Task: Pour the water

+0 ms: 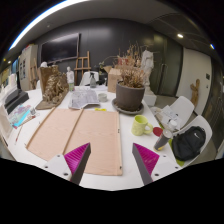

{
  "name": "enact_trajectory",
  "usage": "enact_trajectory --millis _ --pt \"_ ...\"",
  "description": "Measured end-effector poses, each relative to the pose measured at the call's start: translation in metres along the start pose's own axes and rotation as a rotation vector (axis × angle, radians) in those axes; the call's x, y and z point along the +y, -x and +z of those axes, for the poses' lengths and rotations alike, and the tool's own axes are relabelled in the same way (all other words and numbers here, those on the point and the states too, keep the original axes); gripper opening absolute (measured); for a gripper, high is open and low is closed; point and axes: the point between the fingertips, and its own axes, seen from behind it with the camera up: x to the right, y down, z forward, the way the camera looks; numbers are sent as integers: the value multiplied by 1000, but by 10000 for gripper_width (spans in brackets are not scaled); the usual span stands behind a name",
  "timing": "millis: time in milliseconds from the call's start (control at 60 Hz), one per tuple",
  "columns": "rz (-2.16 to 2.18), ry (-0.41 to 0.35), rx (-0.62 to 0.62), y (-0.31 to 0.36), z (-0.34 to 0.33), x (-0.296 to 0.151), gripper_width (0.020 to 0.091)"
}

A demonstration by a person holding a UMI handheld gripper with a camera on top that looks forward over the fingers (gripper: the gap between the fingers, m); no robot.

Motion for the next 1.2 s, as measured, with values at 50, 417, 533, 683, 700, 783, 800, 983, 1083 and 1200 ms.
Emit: enact_trajectory --millis 50,417,533,683,700,783,800,983,1083,1200 --pt "4 4 19 -27 7 12 857" --pt "43 -55 119 -213 89 62 849" --pt "72 -71 119 -246 130 59 852" --pt "125 -104 82 -259 175 47 821" --pt "127 -105 78 -259 179 47 805" --pt "124 -107 64 -260 198 45 734" --pt "121 -108 63 -260 200 45 718" --pt "98 -120 71 -261 211 44 438" --pt "97 -115 50 -260 212 45 386" --pt "68 -94 57 -262 210 42 298"
